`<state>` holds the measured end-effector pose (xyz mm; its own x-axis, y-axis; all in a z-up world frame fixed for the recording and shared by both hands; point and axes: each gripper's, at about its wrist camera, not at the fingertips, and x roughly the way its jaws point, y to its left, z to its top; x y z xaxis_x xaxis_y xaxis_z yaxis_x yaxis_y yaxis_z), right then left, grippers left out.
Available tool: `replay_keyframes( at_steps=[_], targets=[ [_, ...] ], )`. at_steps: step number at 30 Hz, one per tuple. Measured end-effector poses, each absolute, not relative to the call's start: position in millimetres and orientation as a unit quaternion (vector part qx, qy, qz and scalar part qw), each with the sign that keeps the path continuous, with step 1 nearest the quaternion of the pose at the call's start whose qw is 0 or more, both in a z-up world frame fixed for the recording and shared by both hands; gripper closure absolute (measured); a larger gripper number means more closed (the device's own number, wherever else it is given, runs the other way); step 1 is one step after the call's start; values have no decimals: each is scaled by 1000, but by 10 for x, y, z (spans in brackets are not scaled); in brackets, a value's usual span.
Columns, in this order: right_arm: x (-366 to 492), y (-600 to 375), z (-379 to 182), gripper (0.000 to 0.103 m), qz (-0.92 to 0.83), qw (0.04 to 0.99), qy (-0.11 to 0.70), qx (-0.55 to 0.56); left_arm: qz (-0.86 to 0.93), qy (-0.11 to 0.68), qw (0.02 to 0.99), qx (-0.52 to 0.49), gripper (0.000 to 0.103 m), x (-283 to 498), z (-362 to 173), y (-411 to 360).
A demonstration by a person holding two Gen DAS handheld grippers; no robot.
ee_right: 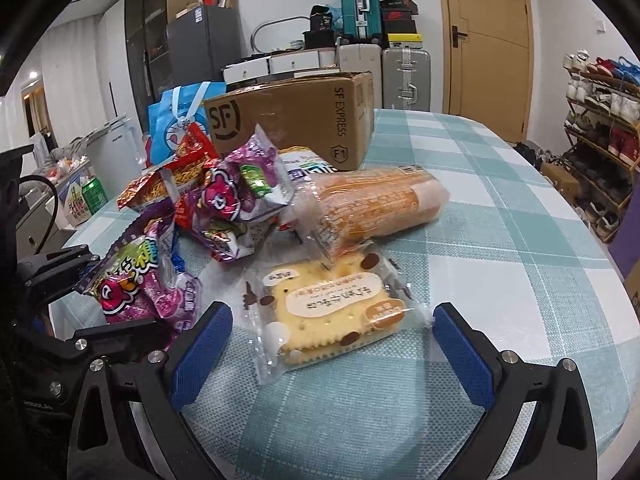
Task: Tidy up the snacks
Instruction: 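Grasp the purple grape candy bag with left tool while right tool grasps the cream biscuit pack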
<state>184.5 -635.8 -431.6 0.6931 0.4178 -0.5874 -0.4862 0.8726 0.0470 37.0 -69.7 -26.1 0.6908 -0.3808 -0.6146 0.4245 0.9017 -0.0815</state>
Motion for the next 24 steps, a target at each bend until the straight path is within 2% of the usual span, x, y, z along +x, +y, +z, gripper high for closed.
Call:
replay_keyframes(
  at_steps=[3,6,10,11,12,24],
  targets=[
    [1864,-6297,-4309,16,251,917,301,-70,-217,322,921,32,52,365,-259,-682],
    [1871,-6280,-4318,20,254,916,301,-72,-215,317,923,30,53,343,-256,-665],
    [1830,-6278,-4326,33,252,917,296,-84,-212,306,928,29,57,294,-228,-645],
    [1820,-6290,-4329,35,253,918,296,-83,-209,301,930,29,62,282,-213,-630],
    [1816,-6312,-4320,37,255,917,296,-78,-209,300,930,27,63,272,-199,-617],
    [1666,-6346,-4302,42,287,909,296,-56,-205,293,934,12,67,271,-163,-523]
  ],
)
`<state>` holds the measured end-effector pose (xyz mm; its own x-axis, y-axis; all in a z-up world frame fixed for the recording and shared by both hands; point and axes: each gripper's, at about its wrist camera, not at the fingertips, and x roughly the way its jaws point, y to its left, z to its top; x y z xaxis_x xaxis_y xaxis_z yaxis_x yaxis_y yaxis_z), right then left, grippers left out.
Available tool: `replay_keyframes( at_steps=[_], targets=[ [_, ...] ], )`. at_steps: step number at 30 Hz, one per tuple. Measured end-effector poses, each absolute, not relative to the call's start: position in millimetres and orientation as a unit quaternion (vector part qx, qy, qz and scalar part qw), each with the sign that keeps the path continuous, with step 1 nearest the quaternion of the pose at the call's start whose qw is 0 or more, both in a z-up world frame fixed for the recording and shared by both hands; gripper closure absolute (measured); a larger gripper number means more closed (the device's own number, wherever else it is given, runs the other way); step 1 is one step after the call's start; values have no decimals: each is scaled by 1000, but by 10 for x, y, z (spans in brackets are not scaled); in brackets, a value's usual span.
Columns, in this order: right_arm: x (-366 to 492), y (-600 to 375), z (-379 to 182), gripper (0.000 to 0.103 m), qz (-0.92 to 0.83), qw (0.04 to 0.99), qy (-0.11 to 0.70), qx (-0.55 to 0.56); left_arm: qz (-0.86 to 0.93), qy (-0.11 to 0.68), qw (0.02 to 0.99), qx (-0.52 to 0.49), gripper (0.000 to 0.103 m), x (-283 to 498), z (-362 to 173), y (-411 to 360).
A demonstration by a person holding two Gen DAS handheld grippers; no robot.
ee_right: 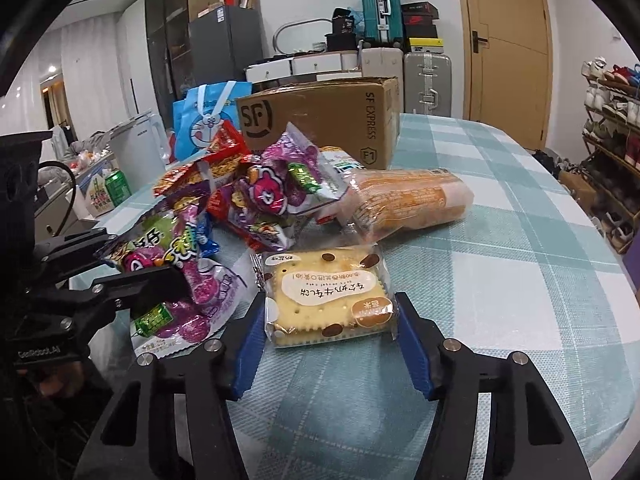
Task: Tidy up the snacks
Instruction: 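Grasp the purple grape candy bag with left tool while right tool grasps the cream biscuit pack, then lift and carry the purple bag with left tool while right tool carries the biscuit pack over the box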
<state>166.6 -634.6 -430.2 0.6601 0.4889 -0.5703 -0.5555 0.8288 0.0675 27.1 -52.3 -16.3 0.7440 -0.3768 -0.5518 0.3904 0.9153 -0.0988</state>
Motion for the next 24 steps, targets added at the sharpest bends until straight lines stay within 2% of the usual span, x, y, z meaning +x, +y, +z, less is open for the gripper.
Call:
replay_keyframes(
  at_steps=[24],
  targets=[
    [1352,-6362,-4095,42,330,915,227,-38,-177,242,954,-7,68,15,49,-271]
  ],
)
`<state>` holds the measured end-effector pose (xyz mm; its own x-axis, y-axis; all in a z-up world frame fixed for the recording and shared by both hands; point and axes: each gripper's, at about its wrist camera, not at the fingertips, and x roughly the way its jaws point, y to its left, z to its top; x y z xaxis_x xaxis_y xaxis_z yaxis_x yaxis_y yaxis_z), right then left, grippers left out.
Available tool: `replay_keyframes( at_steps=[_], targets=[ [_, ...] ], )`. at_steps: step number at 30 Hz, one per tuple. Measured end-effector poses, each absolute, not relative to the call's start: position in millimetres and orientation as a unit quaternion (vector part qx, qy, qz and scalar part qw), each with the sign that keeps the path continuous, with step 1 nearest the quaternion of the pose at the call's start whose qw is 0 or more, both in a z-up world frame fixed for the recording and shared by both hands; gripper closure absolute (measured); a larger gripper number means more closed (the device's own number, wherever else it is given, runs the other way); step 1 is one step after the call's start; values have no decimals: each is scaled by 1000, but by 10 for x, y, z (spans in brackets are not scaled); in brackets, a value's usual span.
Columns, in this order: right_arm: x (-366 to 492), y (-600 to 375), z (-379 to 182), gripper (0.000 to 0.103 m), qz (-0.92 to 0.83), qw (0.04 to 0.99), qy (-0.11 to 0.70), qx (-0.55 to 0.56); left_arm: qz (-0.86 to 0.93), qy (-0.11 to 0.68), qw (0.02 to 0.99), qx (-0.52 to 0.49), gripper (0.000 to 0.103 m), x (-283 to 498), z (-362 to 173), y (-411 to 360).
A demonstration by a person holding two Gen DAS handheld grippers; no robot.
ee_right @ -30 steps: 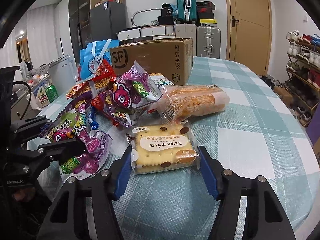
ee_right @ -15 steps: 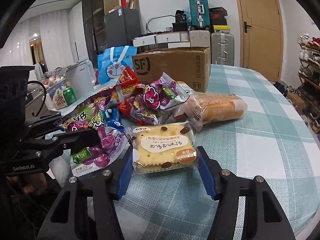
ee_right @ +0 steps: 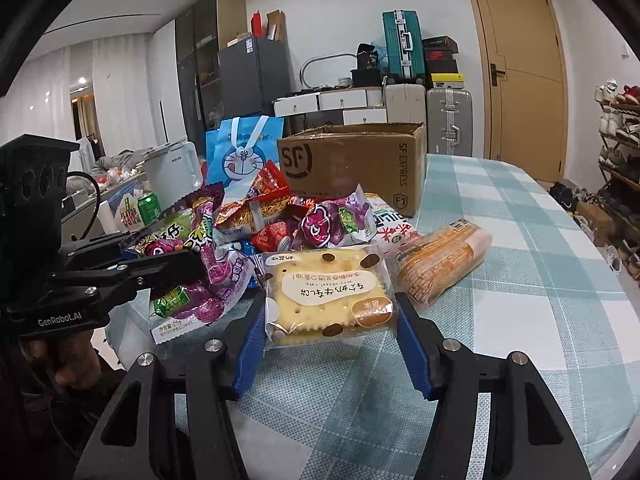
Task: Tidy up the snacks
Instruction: 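Lift and carry the purple bag with left tool while right tool carries the biscuit pack over the box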
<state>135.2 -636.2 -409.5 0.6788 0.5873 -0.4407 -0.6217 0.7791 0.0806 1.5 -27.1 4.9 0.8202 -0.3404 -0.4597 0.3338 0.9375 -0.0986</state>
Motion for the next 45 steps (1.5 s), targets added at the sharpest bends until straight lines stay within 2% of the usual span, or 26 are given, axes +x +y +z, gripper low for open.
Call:
replay_keyframes(
  at_steps=[29,45],
  targets=[
    [1258,-6421,-3960,42,338,923,183,-18,-128,230,964,-23,68,34,159,-97],
    [1475,-6397,-3695,42,306,934,183,-3,-93,181,979,-29,68,-15,669,31]
  ],
)
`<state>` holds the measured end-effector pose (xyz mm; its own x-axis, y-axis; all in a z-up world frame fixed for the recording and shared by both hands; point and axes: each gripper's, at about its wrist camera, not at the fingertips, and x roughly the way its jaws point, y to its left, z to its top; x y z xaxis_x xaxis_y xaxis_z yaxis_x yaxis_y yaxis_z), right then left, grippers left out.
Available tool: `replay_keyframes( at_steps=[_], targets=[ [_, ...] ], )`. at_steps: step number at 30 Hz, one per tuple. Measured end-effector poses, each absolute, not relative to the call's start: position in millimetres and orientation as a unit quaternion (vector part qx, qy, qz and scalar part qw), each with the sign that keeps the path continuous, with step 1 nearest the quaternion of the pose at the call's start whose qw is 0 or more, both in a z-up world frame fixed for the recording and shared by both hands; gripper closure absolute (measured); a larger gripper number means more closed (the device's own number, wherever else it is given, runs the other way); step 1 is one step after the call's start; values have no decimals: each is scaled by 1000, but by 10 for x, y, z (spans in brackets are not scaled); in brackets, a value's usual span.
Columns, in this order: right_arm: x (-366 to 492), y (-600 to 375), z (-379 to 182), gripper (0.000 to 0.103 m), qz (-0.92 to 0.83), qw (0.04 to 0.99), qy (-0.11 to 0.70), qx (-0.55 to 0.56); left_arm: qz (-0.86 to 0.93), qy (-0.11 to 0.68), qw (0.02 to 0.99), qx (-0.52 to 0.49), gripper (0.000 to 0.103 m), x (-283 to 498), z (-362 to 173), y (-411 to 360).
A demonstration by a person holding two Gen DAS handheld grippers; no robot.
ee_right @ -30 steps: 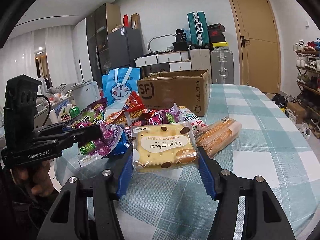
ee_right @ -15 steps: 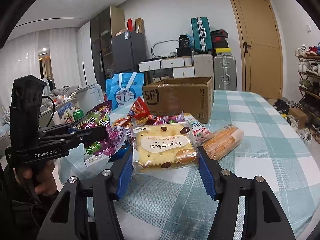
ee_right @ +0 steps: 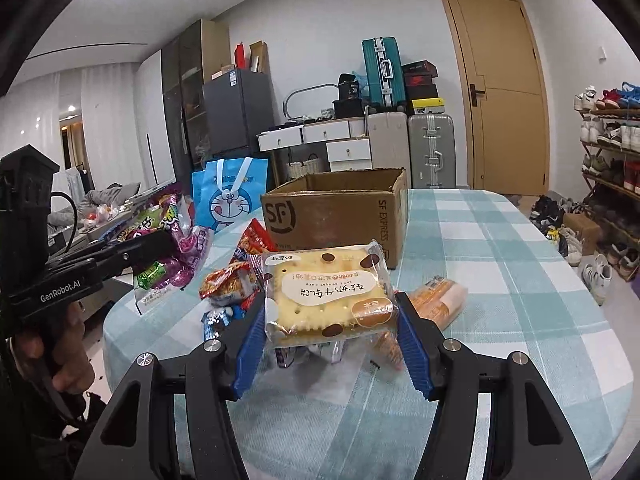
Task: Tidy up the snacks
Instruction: 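Lift and carry the purple bag with left tool while right tool carries the biscuit pack over the box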
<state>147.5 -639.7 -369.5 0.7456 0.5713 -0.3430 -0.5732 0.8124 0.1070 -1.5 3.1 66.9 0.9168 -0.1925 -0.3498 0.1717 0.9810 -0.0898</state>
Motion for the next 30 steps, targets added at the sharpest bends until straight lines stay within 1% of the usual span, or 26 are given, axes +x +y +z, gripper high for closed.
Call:
replay_keyframes(
  at_steps=[7,16,23,30],
  targets=[
    [1691,-6284,-3516,42,303,936,178,-2,-80,168,982,-29,68,298,891,62],
    [2056,-6155,-3235,41,302,937,174,9,-68,175,981,-39,68,964,1056,90],
    [2358,-6055,-3053,41,308,934,182,19,-48,163,984,-49,67,1402,1271,184],
    [2700,-5863,-2915,41,303,932,199,25,-34,187,980,-53,67,2016,1365,269]
  ],
)
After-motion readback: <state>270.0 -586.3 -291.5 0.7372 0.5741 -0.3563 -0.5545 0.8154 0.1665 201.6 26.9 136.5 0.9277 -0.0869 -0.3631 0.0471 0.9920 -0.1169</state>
